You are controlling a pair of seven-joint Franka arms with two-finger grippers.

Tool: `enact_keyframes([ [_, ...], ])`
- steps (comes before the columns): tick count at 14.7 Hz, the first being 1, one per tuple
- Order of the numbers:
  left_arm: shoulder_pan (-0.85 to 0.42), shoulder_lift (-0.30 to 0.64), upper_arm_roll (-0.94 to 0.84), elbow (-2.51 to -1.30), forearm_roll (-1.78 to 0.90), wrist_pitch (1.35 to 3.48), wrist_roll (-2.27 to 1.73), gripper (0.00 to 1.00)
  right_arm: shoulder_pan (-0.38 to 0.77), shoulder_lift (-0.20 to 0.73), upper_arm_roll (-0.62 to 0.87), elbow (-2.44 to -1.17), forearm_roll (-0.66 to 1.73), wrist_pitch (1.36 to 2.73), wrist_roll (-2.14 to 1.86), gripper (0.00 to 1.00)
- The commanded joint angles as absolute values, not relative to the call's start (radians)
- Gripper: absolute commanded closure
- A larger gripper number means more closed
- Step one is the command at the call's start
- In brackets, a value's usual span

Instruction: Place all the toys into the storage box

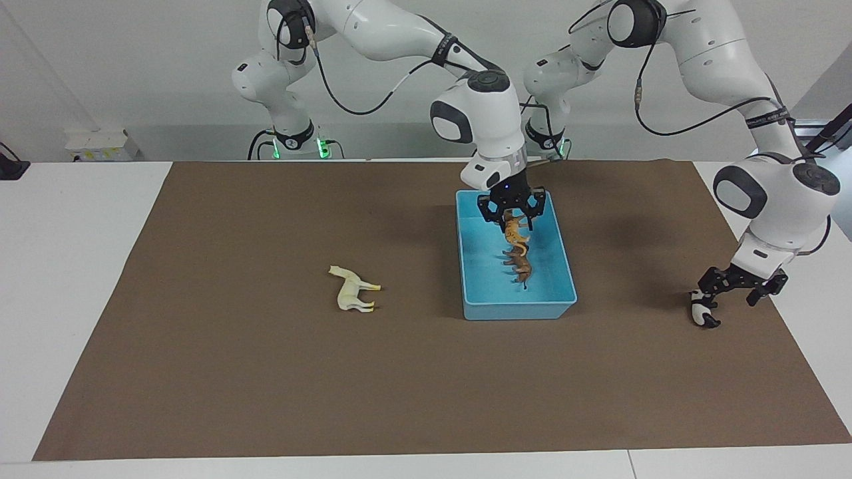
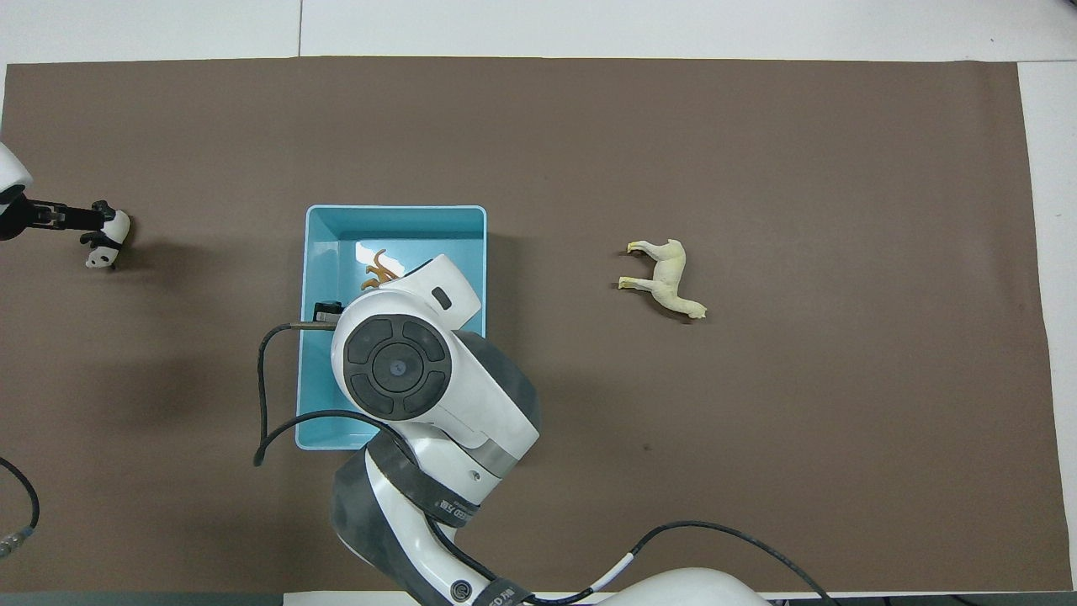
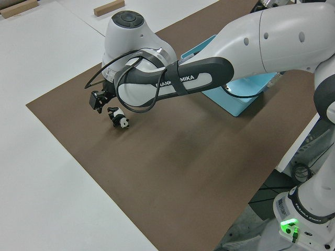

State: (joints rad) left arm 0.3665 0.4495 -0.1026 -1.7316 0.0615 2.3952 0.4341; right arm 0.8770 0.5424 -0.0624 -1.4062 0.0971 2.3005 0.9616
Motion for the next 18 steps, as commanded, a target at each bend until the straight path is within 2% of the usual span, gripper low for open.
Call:
enact_keyframes([
  [1, 0.361, 0.453, -0.106, -1.756, 0.072, 2.405, 0.434, 0.0, 0.882, 0.537, -0.074, -1.355, 0.078, 2.202, 1.069, 0.0],
  [4, 0.371, 0.434, -0.104, -1.845, 0.075, 2.472, 0.442, 0.0, 0.868, 0.535, -0.093, -1.299, 0.077, 2.068, 1.077, 0.0],
  [6, 0.382, 0.425, -0.103, -1.885, 0.075, 2.514, 0.442, 0.0, 0.868, 0.508, -0.168, -1.298, 0.034, 1.978, 1.065, 0.0],
  [9, 0.371, 0.423, -0.103, -1.891, 0.075, 2.516, 0.434, 0.0, 0.812, 0.494, -0.192, -1.342, -0.031, 1.934, 0.947, 0.0],
  [10, 0.371, 0.423, -0.103, -1.891, 0.075, 2.514, 0.434, 0.04, 0.767, 0.489, -0.196, -1.371, -0.031, 1.94, 0.91, 0.0],
  [11, 0.371, 0.423, -0.103, -1.89, 0.075, 2.514, 0.433, 0.26, 0.721, 0.485, -0.196, -1.382, -0.031, 1.945, 0.878, 0.0],
  [12, 0.371, 0.423, -0.103, -1.885, 0.075, 2.513, 0.433, 0.54, 0.68, 0.483, -0.195, -1.396, -0.029, 1.945, 0.841, 0.0],
  [13, 0.371, 0.425, -0.101, -1.879, 0.075, 2.508, 0.433, 0.76, 0.646, 0.479, -0.195, -1.422, -0.028, 1.951, 0.795, 0.0],
  [14, 0.37, 0.425, -0.103, -1.879, 0.075, 2.505, 0.433, 0.93, 0.612, 0.466, -0.195, -1.454, -0.026, 1.959, 0.757, 0.0],
  [15, 0.368, 0.425, -0.103, -1.875, 0.074, 2.499, 0.433, 1.0, 0.585, 0.457, -0.195, -1.485, -0.026, 1.971, 0.733, 0.0],
  [18, 0.364, 0.439, -0.104, -1.781, 0.072, 2.392, 0.417, 1.0, 0.554, 0.396, -0.195, -1.682, -0.026, 2.128, 0.651, 0.0],
])
